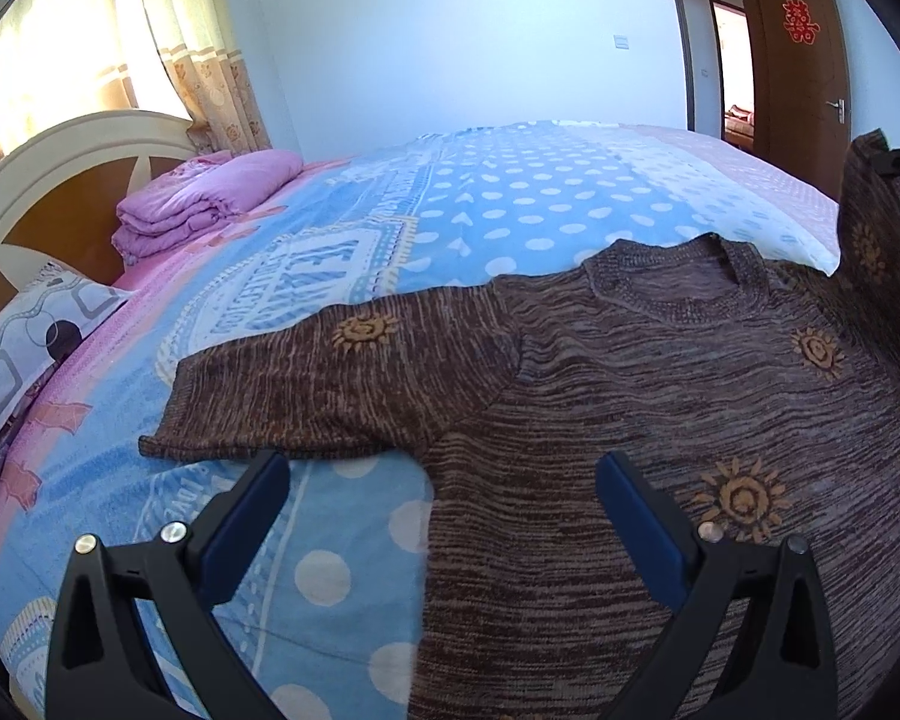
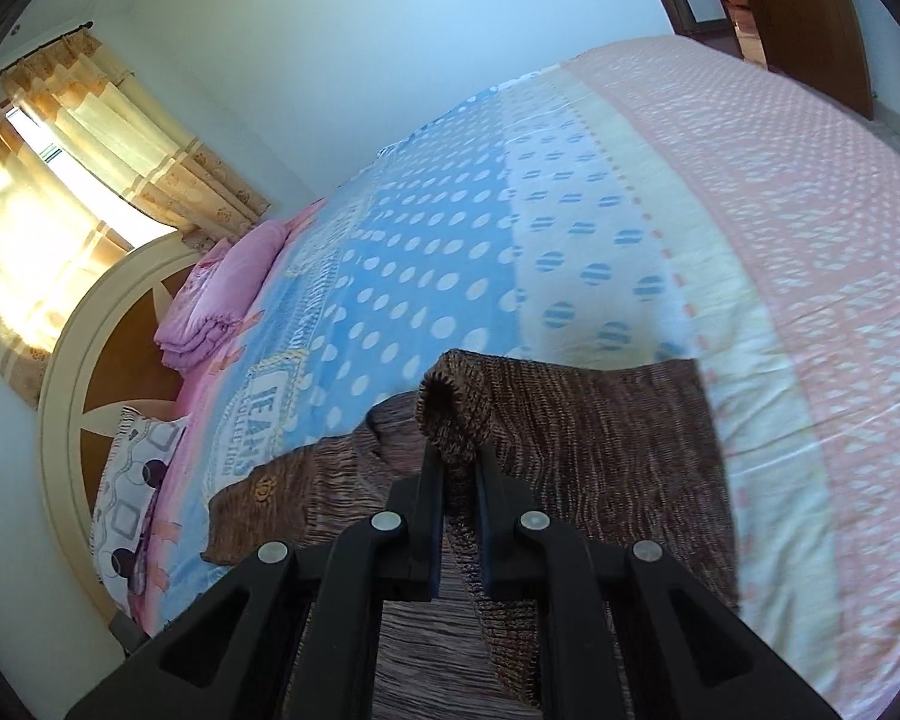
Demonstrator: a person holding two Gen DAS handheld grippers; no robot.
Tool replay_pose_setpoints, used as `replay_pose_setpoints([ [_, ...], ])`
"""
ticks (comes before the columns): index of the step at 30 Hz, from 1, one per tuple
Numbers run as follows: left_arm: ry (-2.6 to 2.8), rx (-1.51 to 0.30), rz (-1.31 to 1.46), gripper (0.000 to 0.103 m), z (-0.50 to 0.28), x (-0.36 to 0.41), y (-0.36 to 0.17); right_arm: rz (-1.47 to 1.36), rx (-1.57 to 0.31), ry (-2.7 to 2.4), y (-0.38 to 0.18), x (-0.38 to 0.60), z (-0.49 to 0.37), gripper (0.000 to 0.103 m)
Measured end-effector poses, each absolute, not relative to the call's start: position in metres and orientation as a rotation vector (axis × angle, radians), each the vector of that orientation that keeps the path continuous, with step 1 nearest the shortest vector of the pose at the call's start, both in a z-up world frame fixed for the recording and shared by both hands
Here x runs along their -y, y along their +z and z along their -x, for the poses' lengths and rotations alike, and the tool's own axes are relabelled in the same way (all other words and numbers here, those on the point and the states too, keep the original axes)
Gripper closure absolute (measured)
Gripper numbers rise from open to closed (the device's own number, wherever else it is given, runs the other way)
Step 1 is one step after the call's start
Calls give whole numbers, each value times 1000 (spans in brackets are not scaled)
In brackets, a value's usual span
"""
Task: Fold small clothes
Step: 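Fold the held sleeve across the sweater body with the right gripper, release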
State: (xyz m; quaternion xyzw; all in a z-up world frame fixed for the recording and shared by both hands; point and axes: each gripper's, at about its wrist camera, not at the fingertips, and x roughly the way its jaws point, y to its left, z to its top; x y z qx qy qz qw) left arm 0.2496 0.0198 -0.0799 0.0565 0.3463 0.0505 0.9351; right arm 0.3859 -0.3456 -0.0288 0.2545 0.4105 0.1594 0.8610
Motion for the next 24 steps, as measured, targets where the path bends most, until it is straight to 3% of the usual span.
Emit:
replay_pose_setpoints([
  [13, 58, -755, -119, 0, -250, -11, -83, -704, -935, 436, -144, 239, -426, 91],
  [15, 44, -759, -133, 0, -251, -5, -81, -691, -984, 457, -159, 227, -424, 65],
  [16, 38, -760, -138, 0, -251, -3, -80, -697, -994, 494, -162, 225, -420, 39],
  [17, 30, -759, -142, 0, -252, 0, -78, -697, -979, 526, -162, 227, -415, 35],
  [22, -51, -775, -132, 0, -258, 17, -67, -473, -880, 476, -137, 268, -368, 35],
  [24, -98, -795, -102, 5, -265, 26, -63, -377, -834, 356, -129, 300, -348, 35],
])
